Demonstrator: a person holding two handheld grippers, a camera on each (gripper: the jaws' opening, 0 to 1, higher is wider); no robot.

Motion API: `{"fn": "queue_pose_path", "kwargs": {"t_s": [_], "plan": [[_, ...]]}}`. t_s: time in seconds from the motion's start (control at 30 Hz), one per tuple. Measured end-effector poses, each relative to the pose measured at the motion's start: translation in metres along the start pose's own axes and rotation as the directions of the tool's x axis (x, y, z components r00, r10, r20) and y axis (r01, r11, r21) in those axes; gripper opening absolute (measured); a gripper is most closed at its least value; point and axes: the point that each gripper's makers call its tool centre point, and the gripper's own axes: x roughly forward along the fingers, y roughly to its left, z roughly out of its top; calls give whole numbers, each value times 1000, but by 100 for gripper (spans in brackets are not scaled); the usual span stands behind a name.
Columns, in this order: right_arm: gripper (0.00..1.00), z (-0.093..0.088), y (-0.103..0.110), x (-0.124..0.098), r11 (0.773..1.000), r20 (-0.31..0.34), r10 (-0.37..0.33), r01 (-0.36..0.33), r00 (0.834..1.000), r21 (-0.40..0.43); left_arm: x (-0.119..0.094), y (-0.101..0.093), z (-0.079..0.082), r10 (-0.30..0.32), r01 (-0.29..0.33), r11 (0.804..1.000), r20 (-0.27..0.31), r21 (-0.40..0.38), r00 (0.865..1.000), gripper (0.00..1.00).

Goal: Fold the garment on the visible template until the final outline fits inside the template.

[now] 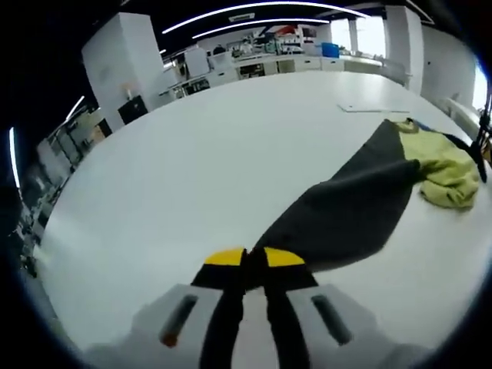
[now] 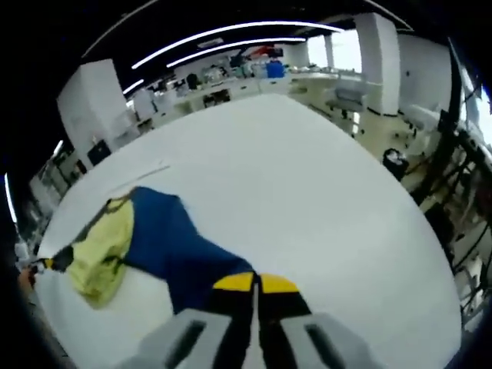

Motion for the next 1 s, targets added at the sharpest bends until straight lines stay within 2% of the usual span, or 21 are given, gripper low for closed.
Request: {"fn": "queue_pose_path", "kwargs": {"t_s": [0.07,0.17,0.23,0.37,0.43,0.5,0.77,0.87,1.0], "plan": [[0,2,-3,-1,1000,13,-5,5,1000,-23,-4,-2,-1,-16,16,1000,8,-7,1000,13],[17,7,3,-8,997,34,4,-1,999,-82,-11,-14,3,-47,46,999,37,23,998,21],[21,7,8,-12,992,35,22,-18,999,-126,-17,-27,7,-90,89,996,65,19,994,27],[32,6,16,-19,988,32,52,-47,998,-144,-23,-41,8,-136,134,991,104,22,985,40],[36,2,23,-23,982,24,77,-72,997,-176,-28,-54,9,-187,196,978,121,-73,975,48],[39,-4,31,-27,974,5,105,-102,994,-203,-34,-60,14,-202,220,971,167,-97,965,55],[48,-26,53,-36,957,-45,145,-152,988,-248,-50,-83,17,-246,245,969,188,28,951,71],[48,-38,64,-42,950,-67,153,-166,986,-264,-61,-100,21,-274,272,962,194,37,942,77],[48,-54,71,-44,939,-93,149,-170,984,-299,-64,-102,18,-301,297,954,200,48,932,85]]}}
